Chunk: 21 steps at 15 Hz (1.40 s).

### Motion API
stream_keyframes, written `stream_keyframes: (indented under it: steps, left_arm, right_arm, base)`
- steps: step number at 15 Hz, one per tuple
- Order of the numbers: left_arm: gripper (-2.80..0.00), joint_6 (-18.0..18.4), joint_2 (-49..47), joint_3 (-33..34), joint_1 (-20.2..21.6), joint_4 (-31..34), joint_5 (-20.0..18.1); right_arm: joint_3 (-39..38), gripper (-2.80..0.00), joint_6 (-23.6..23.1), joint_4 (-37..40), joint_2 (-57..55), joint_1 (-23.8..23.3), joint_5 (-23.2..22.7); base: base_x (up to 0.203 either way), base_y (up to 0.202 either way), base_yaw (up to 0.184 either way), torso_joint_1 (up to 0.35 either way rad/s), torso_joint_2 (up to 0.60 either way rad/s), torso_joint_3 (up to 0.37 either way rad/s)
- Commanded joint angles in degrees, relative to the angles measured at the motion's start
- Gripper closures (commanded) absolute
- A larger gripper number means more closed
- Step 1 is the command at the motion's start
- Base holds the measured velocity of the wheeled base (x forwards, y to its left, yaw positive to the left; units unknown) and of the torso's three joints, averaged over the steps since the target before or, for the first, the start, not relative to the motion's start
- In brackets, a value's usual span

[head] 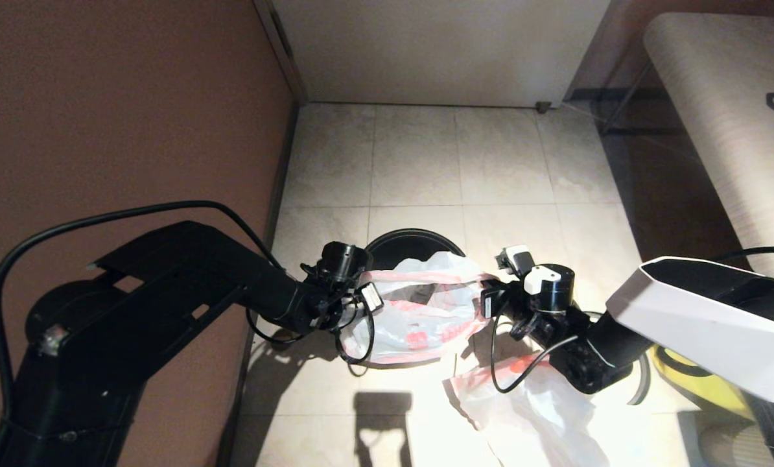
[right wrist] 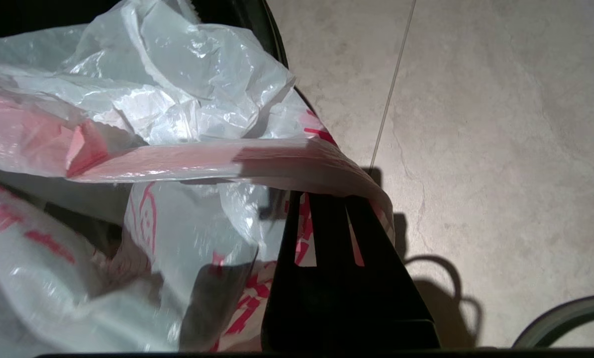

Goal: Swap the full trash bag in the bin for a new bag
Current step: Put the new garbage bag on the trash can

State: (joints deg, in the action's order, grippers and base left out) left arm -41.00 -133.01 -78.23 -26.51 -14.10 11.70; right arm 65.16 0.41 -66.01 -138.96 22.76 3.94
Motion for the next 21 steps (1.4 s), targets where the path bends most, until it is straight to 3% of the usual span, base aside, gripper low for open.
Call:
stream_keyframes:
  steps: [1, 3, 7, 12, 18, 21]
  left_arm:
    - [0.0, -0.1, 1.1, 1.6, -0.5, -0.3, -2.2]
    - [0.0, 1.3, 1.0, 3.2, -1.7, -0.7, -2.6]
    - [0.0, 9.5, -1.4, 7.5, -3.8, -9.2, 1.5]
    - [0.0, 12.0, -1.8, 9.7, -5.2, -11.9, 2.4]
    - [0.0, 18.3, -1.3, 16.7, -7.6, -24.1, 2.0]
    - [0.0, 18.4, 0.7, 18.3, -8.5, -24.2, 0.2]
  right_arm:
    - [3.5, 0.0, -0.2, -0.7, -3.5, -0.2, 0.1]
    - [6.1, 0.0, -0.1, -0.7, -3.7, -0.3, 0.1]
    - [6.8, 0.0, 0.0, -3.6, -2.7, -0.5, 2.2]
    - [3.7, 0.0, 0.2, -4.9, -0.7, -0.5, 2.7]
    - [1.9, 0.0, 0.2, -4.7, 1.3, 1.0, 2.4]
    - [0.2, 0.0, 0.2, -4.7, 3.7, 3.2, 2.4]
  base:
    - [0.0, 0.0, 0.0, 0.0, 0.0, 0.0]
    - [0.0, 0.0, 0.0, 0.0, 0.0, 0.0]
    - [0.0, 0.0, 0.0, 0.0, 0.0, 0.0]
    - [0.0, 0.0, 0.0, 0.0, 0.0, 0.0]
    - [0.0, 0.0, 0.0, 0.0, 0.0, 0.0]
    - [0.0, 0.0, 0.0, 0.0, 0.0, 0.0]
